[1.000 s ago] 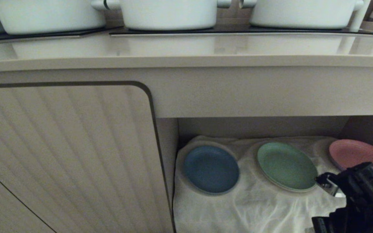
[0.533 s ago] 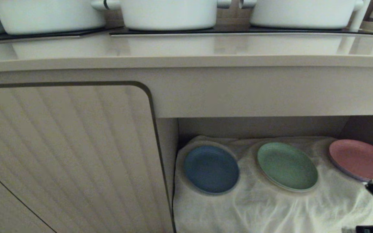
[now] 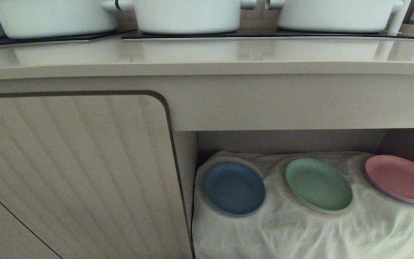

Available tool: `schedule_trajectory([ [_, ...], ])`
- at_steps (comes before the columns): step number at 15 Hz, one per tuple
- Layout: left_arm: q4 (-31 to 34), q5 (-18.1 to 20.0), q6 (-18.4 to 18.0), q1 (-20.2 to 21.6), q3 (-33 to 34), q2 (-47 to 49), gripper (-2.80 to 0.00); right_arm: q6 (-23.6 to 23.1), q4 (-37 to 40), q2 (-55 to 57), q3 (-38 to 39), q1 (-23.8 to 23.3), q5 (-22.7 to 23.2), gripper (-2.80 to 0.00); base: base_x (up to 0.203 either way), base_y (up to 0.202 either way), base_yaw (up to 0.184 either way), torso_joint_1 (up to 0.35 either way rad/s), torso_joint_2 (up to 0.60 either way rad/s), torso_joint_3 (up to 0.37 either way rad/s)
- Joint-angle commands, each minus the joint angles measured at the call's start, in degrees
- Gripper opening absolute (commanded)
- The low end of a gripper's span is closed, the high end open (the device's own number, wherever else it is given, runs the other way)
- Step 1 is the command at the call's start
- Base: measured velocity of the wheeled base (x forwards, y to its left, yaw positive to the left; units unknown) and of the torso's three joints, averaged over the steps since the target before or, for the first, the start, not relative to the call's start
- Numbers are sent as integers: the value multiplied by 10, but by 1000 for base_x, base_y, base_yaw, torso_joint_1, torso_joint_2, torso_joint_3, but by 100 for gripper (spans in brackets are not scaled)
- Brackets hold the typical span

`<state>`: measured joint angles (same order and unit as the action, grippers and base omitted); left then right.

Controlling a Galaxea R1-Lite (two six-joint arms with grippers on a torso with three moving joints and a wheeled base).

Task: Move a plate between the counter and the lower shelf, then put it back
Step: Pick up the plate in the cupboard

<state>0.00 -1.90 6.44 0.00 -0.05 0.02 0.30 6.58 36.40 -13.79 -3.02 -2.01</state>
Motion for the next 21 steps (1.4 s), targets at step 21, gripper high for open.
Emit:
schedule_trajectory([
  [21,0,0,1,0,0,0,-280,9,-157,-212,138,44,6,-280,0,0,0,0,0,0],
])
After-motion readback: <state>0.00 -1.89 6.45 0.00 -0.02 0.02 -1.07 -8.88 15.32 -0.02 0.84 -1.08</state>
